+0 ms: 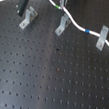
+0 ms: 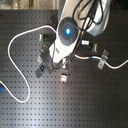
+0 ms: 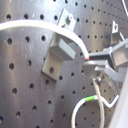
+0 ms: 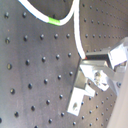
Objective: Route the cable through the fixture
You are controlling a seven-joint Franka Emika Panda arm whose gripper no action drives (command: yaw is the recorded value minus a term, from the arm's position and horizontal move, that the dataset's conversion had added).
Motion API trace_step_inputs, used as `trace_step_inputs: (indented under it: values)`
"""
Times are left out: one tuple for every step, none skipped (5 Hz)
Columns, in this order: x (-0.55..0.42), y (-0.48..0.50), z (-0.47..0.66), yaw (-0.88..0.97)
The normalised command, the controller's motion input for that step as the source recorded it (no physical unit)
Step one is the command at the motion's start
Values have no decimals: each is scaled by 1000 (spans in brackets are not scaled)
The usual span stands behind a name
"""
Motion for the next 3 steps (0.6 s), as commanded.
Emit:
trace_step_inputs:
  values:
    - [19,-159,52,77]
    - [-73,-62,104,0]
    - [-10,14,86,9]
